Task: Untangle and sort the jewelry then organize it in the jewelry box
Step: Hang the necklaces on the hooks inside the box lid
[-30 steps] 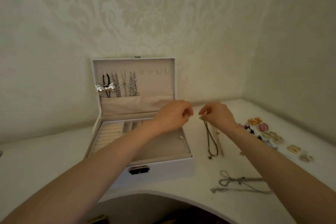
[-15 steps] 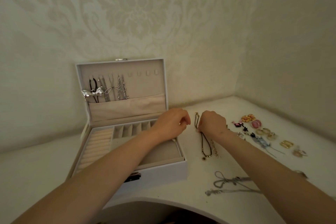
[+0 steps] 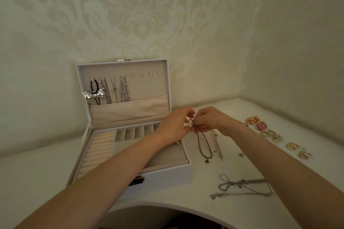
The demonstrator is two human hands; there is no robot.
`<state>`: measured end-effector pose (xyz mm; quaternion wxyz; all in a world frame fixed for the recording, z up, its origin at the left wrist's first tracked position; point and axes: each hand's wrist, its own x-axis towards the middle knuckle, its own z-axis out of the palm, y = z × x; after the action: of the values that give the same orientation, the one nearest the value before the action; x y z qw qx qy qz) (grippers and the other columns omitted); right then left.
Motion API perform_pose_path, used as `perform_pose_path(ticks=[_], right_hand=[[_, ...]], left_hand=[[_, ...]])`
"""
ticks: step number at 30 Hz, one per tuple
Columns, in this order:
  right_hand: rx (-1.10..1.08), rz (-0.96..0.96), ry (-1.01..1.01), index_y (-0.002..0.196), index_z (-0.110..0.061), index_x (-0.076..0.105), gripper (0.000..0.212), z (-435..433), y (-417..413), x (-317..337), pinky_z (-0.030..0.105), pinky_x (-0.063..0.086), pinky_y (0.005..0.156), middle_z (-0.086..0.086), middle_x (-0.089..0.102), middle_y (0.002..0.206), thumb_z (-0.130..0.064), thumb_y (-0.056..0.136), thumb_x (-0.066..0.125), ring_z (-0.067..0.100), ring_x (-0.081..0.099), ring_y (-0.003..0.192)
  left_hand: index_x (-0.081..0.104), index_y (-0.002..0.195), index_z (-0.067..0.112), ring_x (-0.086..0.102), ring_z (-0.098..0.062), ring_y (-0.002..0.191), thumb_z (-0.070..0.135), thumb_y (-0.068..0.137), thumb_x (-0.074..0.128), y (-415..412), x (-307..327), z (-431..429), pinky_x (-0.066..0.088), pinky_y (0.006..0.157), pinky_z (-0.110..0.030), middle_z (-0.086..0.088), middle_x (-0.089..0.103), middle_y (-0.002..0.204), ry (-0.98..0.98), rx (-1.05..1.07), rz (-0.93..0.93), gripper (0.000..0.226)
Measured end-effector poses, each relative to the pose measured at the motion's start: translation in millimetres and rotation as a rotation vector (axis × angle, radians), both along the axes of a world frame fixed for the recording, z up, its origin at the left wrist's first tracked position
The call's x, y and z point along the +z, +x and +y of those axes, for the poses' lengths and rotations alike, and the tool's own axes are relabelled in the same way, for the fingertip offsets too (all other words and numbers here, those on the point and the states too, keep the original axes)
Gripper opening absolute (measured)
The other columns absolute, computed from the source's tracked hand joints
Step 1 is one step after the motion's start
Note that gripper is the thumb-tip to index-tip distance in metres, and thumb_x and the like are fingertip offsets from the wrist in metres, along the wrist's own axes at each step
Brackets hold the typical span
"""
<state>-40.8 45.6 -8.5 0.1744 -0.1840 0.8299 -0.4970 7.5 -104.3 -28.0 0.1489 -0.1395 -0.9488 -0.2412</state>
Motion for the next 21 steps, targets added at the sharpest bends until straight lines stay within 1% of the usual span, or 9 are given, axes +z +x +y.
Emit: perform_pose_path(ticks=[3,6,9,11,12,14,17,19,21], right_hand=[[0.041,0.012,-0.070,0.073,-0.010,0.056,0.015,3.1,-0.8,7.4,0.026,0.048,0.064,0.005,0.067,0.063,-0.002,0.086,0.058,0.013,0.063,0.060],[0.060,-0.029,-0.171,0.077,-0.009,0.055,0.013,3.4,-3.4,9.2,0.028,0.048,0.064,0.004,0.065,0.061,-0.003,0.087,0.060,0.014,0.061,0.058],[0.083,-0.059,-0.288,0.078,-0.009,0.057,0.011,3.0,-6.1,13.3,0.027,0.050,0.061,0.004,0.063,0.063,-0.005,0.087,0.063,0.016,0.059,0.059],[0.097,-0.081,-0.377,0.083,-0.009,0.061,0.006,2.4,-6.7,17.0,0.026,0.050,0.060,0.006,0.061,0.065,-0.004,0.087,0.064,0.017,0.057,0.059],[0.105,-0.090,-0.413,0.085,-0.009,0.062,0.005,2.1,-6.8,19.1,0.026,0.050,0.059,0.006,0.061,0.066,-0.004,0.087,0.063,0.016,0.056,0.059],[0.122,-0.088,-0.451,0.088,-0.009,0.063,0.006,1.0,-6.4,23.1,0.025,0.049,0.057,0.006,0.061,0.067,-0.003,0.087,0.062,0.016,0.055,0.057],[0.125,-0.061,-0.481,0.091,-0.009,0.063,0.008,-2.3,-5.1,29.0,0.023,0.046,0.052,0.006,0.062,0.068,-0.003,0.089,0.060,0.014,0.054,0.054],[0.124,-0.045,-0.508,0.093,-0.009,0.063,0.008,-5.2,-4.2,33.2,0.022,0.043,0.049,0.006,0.062,0.069,-0.003,0.089,0.059,0.013,0.053,0.053],[0.123,-0.038,-0.542,0.095,-0.008,0.063,0.008,-8.1,-3.1,38.6,0.021,0.040,0.045,0.006,0.062,0.070,-0.003,0.089,0.059,0.013,0.052,0.052]], left_hand=[[0.045,0.127,0.013,0.058,-0.014,0.097,0.010,0.086,0.061,1.1,1.8,0.6,0.045,0.082,-0.026,0.001,0.060,0.118,0.094,-0.008,-0.044,0.044],[0.048,0.122,0.009,0.060,-0.017,0.090,-0.002,0.083,0.057,0.5,1.5,-0.9,0.043,0.073,-0.022,-0.005,0.063,0.107,0.135,0.005,-0.026,0.041],[0.055,0.112,0.006,0.056,-0.014,0.081,0.000,0.084,0.060,-0.2,4.3,-3.8,0.039,0.068,-0.018,-0.008,0.066,0.094,0.205,0.029,0.023,0.028],[0.059,0.095,0.007,0.058,-0.011,0.075,0.003,0.086,0.062,-1.2,6.2,-5.2,0.042,0.068,-0.016,-0.009,0.068,0.088,0.263,0.028,0.045,0.011],[0.059,0.088,0.010,0.059,-0.007,0.070,0.003,0.086,0.061,-1.3,6.8,-5.6,0.043,0.068,-0.014,-0.009,0.069,0.085,0.298,0.022,0.049,0.007],[0.058,0.084,0.013,0.058,0.003,0.063,0.005,0.088,0.060,-1.6,7.1,-7.0,0.046,0.068,-0.013,-0.004,0.067,0.078,0.374,0.022,0.052,0.010],[0.056,0.080,0.015,0.061,-0.004,0.067,0.008,0.090,0.058,-1.9,8.1,-9.0,0.050,0.072,-0.022,-0.002,0.065,0.076,0.496,0.027,0.022,0.013],[0.055,0.080,0.018,0.063,-0.006,0.070,0.008,0.091,0.057,-0.3,10.2,-6.9,0.049,0.072,-0.018,-0.001,0.067,0.079,0.543,0.007,-0.022,0.015],[0.057,0.086,0.018,0.064,-0.009,0.076,0.009,0.088,0.060,-0.4,10.6,-4.9,0.048,0.073,-0.017,0.002,0.068,0.083,0.528,-0.007,-0.052,0.010]])
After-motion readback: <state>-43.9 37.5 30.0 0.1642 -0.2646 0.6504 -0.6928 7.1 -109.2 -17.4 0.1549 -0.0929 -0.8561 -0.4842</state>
